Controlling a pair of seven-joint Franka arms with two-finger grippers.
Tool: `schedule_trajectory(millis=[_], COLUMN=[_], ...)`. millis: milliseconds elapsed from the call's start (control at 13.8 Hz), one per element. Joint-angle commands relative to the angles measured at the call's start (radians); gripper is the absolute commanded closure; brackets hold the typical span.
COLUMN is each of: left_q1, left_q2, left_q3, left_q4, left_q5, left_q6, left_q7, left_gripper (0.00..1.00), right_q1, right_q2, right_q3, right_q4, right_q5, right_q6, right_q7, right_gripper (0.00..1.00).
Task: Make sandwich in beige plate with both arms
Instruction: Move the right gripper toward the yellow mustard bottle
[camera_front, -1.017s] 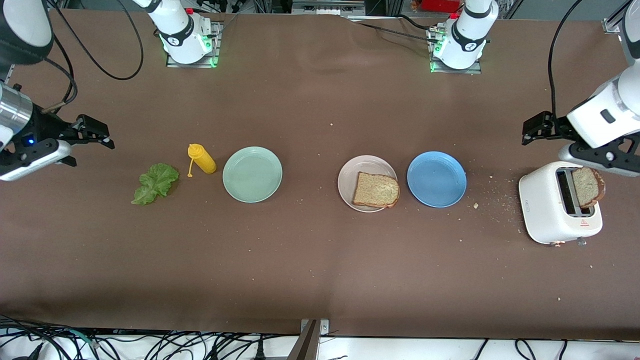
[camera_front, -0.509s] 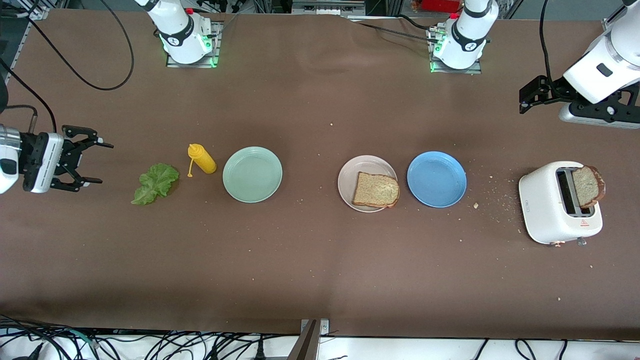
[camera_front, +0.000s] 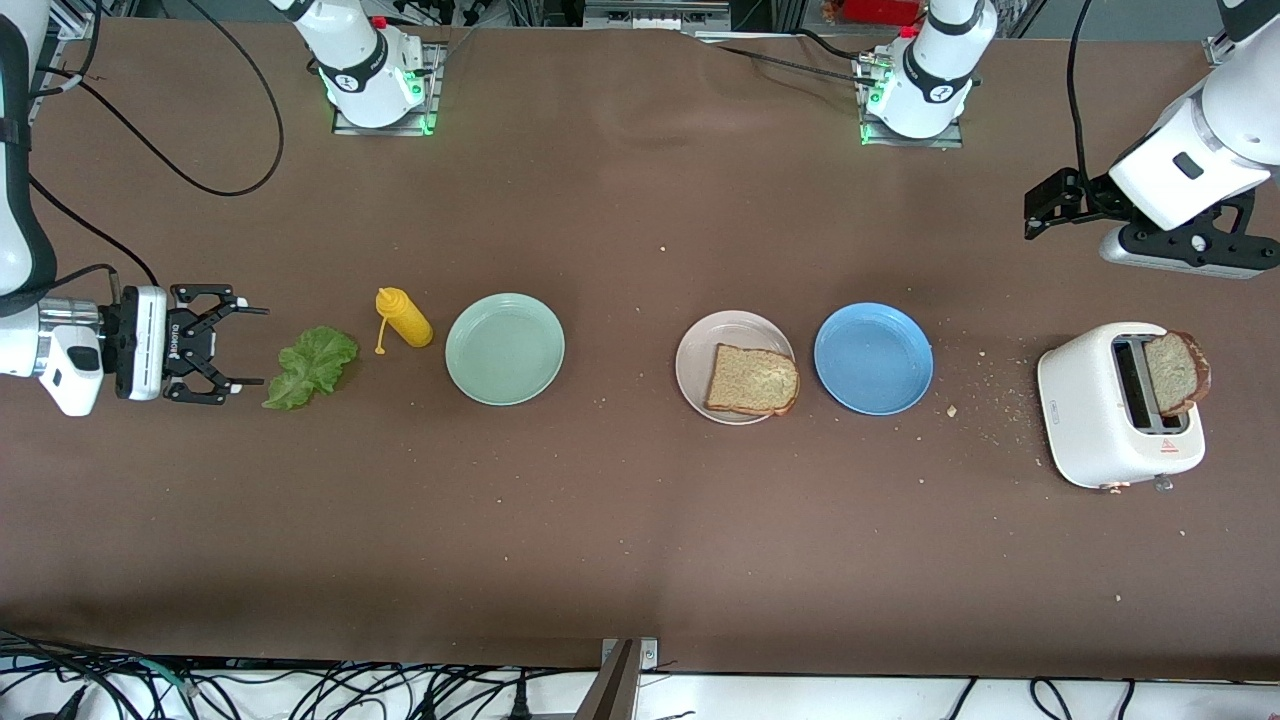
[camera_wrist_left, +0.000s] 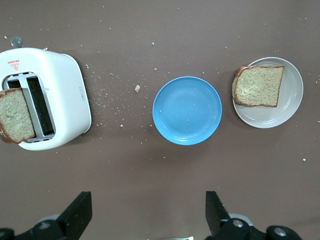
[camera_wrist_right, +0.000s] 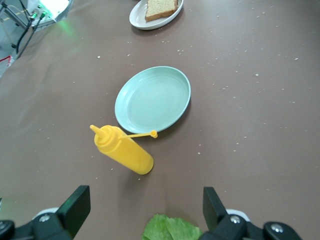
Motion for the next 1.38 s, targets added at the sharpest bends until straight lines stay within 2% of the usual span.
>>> schedule_trajectory(millis=[0,73,145,436,727,1017,1235,1308], left_q1=[-0.013,-0.011,-0.010,-0.016,-0.017,-0.029,-0.037,-0.037], left_q2=[0.011,0.012,0.012,0.014,0.012,0.014,0.014,0.014], left_q3=[0.018,0.018,0.018,0.016,0.016,0.015,0.016,0.016], left_q4=[0.031,0.031,0.031,0.031,0.029,0.028,0.028,0.029], left_q5=[-0.010,-0.020,-0.024,-0.024,-0.023,-0.021,-0.021,-0.021], left_q6=[-0.007,-0.006,-0.006,-0.006,-0.012,-0.010,-0.010,-0.010], left_q7=[-0.007,-0.003,0.000,-0.001,0.002,0.002,0.002,0.002], left_gripper=[0.00,0.00,0.00,0.00,0.00,0.00,0.00,0.00], right_q1=[-0.076,-0.102,-0.110,-0.117,-0.113,-0.102,-0.099,-0.099], right_q2=[0.092,0.123,0.131,0.147,0.226,0.246,0.197,0.150], right_q3=[0.008,0.012,0.009,0.011,0.012,0.015,0.015,0.019], right_q4=[0.008,0.009,0.009,0.001,0.006,0.001,-0.135,-0.199], right_q5=[0.041,0.083,0.113,0.136,0.212,0.229,0.265,0.271], right_q6=[-0.083,-0.151,-0.151,-0.151,-0.136,-0.136,-0.024,0.020], right_q7=[-0.080,-0.085,-0.085,-0.093,-0.197,-0.240,-0.286,-0.300], right_gripper=[0.00,0.00,0.00,0.00,0.00,0.00,0.00,0.00])
